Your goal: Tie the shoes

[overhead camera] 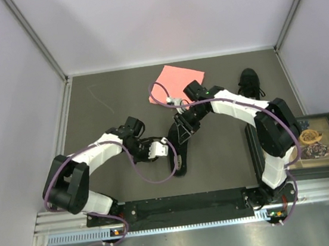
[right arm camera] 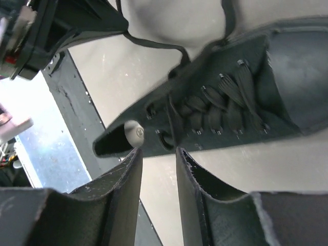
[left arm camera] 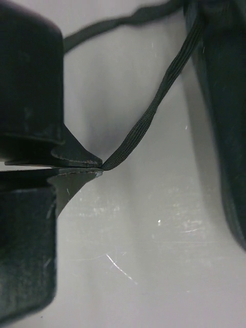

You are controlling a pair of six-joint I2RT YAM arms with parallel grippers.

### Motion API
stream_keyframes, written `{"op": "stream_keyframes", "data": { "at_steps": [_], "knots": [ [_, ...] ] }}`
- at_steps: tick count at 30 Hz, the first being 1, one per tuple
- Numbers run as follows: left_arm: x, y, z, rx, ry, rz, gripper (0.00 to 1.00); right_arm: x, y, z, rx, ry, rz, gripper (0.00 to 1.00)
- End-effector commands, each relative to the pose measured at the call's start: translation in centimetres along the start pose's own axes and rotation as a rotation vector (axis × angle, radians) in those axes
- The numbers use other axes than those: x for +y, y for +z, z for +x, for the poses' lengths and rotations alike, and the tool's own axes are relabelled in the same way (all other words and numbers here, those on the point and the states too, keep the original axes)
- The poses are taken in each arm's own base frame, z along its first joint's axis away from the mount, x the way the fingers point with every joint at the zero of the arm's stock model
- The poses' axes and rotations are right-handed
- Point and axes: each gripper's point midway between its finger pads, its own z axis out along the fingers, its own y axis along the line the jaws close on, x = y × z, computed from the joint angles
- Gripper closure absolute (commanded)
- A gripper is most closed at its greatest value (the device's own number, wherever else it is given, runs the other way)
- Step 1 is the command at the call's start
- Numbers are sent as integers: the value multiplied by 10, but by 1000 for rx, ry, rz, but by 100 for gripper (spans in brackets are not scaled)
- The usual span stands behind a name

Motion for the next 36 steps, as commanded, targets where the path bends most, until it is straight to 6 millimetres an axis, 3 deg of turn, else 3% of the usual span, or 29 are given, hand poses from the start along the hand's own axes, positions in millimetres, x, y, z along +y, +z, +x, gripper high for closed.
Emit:
{"op": "stream_keyframes", "data": {
  "at_steps": [1,16,21,24,29,36],
  "knots": [
    [3,-8,-22,-92,7,-46,100,13,6,-18,-23,-72,-41,66],
    [8,-47,-91,-325,-34,-84,100,6,21,-15,17,-74,-10,69],
    [11,-54,-101,-347,-28,-94,100,-2,20,-17,9,-79,42,71],
    [11,-56,-104,-353,-20,-95,100,-6,19,-19,2,-79,71,76],
    [13,-60,-116,-374,-20,-96,100,-4,13,-20,-11,-89,85,100],
    [21,-63,-140,-434,-54,-111,100,7,-5,-22,-82,-85,63,100]
  ]
}}
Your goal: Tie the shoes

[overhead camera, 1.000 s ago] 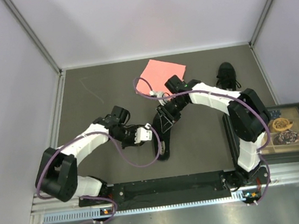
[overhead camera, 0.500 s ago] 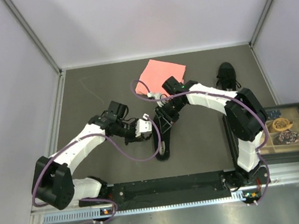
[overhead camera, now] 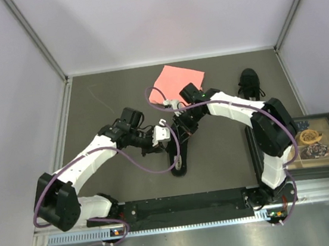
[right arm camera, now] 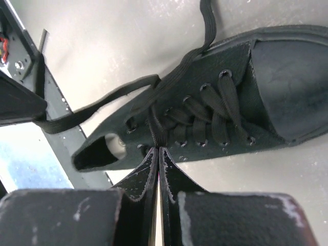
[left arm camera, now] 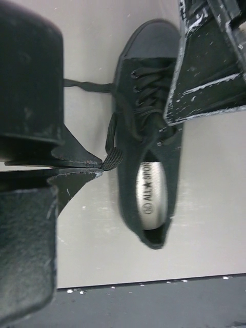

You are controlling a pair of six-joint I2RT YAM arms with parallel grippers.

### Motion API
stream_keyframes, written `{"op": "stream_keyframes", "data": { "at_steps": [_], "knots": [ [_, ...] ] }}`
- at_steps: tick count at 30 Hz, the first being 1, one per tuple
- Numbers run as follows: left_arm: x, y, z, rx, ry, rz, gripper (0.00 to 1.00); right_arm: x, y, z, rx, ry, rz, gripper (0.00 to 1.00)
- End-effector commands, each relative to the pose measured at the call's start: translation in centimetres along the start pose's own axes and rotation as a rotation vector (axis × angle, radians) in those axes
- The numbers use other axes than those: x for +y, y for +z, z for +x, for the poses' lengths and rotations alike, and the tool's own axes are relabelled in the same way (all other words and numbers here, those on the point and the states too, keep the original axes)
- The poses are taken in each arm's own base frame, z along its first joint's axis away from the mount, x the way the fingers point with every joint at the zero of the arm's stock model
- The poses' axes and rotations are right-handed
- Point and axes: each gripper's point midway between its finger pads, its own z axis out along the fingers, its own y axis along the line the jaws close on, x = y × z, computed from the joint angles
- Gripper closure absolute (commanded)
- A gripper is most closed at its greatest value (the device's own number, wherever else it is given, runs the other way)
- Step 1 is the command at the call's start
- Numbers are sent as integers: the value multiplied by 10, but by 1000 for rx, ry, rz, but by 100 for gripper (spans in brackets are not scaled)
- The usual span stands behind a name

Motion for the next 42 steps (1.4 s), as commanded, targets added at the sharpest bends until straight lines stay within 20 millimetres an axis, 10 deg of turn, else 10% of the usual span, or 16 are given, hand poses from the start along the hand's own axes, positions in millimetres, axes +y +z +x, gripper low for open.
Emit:
{"op": "stream_keyframes", "data": {
  "at_steps": [1,13,33,42],
  "knots": [
    [10,0,-41,-110,19,-33,100,17,-28,-21,-125,-53,-15,100],
    [35,46,-35,-54,-63,-112,100,19,-31,-16,-126,-21,-53,100],
    [50,60,-30,-94,-204,-192,100,26,-28,-14,-112,23,-133,100],
    [42,63,-24,-102,-205,-185,100,7,-53,-25,-167,131,-182,79]
  ]
}}
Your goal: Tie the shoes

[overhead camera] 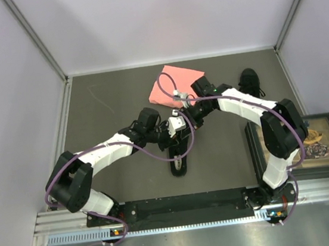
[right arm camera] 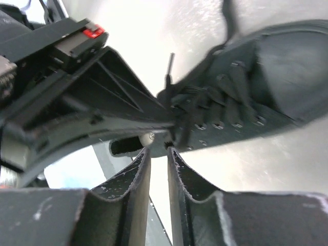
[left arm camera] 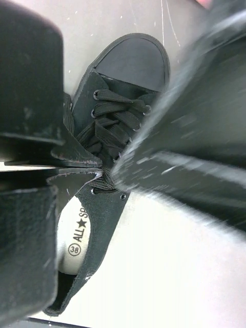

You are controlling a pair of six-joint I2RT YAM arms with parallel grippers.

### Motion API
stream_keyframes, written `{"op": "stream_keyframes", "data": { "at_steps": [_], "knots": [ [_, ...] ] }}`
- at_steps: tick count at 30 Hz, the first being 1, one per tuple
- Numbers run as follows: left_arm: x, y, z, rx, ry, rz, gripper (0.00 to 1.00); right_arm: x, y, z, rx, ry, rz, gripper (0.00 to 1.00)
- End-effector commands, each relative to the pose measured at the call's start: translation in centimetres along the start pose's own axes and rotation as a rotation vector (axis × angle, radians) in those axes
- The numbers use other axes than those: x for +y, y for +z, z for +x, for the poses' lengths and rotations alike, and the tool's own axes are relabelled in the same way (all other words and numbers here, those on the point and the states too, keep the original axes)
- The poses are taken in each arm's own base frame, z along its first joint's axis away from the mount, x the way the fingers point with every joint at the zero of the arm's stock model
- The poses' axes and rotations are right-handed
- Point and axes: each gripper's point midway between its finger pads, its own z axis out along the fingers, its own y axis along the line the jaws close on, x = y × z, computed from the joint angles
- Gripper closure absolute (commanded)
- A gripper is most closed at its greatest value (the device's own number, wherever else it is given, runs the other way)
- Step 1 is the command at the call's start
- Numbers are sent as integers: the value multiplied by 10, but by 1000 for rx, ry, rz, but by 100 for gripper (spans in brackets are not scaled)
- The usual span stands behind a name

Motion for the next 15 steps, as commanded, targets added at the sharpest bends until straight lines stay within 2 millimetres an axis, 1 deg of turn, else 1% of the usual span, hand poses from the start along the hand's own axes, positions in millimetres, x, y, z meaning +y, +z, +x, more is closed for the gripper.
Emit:
{"op": "stream_keyframes", "data": {
  "at_steps": [1,2,5,7,9,10,11,15],
  "knots": [
    [-4,-2,-15,-66,15,3,100,-5,-21,-18,-65,61,-39,79],
    [-4,-2,-16,-68,17,2,100,-10,-23,-18,-72,73,-30,79],
    [-2,0,-15,-67,15,0,100,-27,-20,-10,-70,124,10,80],
    [-1,1,-14,-62,12,-2,100,-36,-13,-2,-47,158,29,81],
    [0,1,-13,-57,10,-4,100,-39,-9,1,-38,169,24,83],
    [0,1,-14,-58,12,-4,100,-43,-5,3,-29,177,31,84],
    [-1,2,-12,-55,7,-2,100,-45,-2,4,-21,179,37,87],
    [-1,2,-12,-53,3,-3,100,-45,12,9,22,194,9,90]
  ]
}}
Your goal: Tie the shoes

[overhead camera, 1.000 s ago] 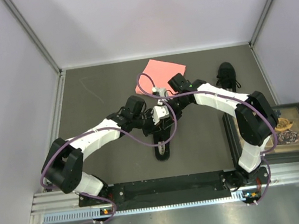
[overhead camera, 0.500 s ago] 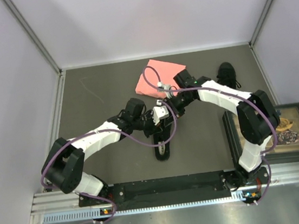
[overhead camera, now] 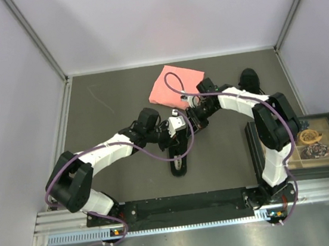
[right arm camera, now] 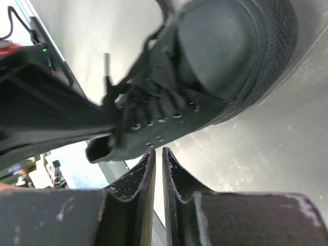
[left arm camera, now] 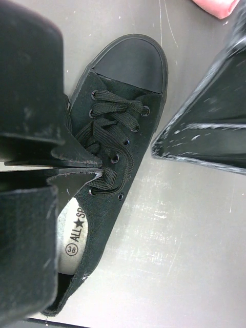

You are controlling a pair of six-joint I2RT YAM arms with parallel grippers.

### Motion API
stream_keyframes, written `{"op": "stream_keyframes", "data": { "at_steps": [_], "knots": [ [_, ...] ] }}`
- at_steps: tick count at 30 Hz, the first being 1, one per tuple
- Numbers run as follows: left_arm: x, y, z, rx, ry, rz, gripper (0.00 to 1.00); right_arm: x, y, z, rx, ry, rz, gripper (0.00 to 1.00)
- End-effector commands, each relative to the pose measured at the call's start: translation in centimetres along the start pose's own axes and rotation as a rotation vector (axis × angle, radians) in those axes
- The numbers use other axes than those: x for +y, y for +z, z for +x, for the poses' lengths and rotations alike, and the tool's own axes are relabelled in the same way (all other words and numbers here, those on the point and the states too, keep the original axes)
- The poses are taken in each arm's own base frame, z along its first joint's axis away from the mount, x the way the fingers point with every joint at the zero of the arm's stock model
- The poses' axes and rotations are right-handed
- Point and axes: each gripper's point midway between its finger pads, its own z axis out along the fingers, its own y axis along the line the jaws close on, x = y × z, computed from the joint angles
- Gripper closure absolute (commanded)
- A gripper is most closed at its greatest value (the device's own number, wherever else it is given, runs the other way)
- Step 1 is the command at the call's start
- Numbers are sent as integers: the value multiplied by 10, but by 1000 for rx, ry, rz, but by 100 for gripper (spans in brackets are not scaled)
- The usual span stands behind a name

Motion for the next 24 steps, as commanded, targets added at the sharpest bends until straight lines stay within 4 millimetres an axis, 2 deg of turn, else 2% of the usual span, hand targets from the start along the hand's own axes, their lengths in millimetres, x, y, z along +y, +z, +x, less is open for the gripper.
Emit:
{"op": "stream_keyframes", "data": {
  "at_steps": [1,9,24],
  "knots": [
    [0,1,-11,-40,7,-1,100,4,16,2,34,1,-43,90],
    [0,2,-6,-26,12,1,100,26,15,1,41,12,-155,85],
    [-2,2,-3,-15,29,12,100,42,9,-4,23,24,-217,79]
  ]
}}
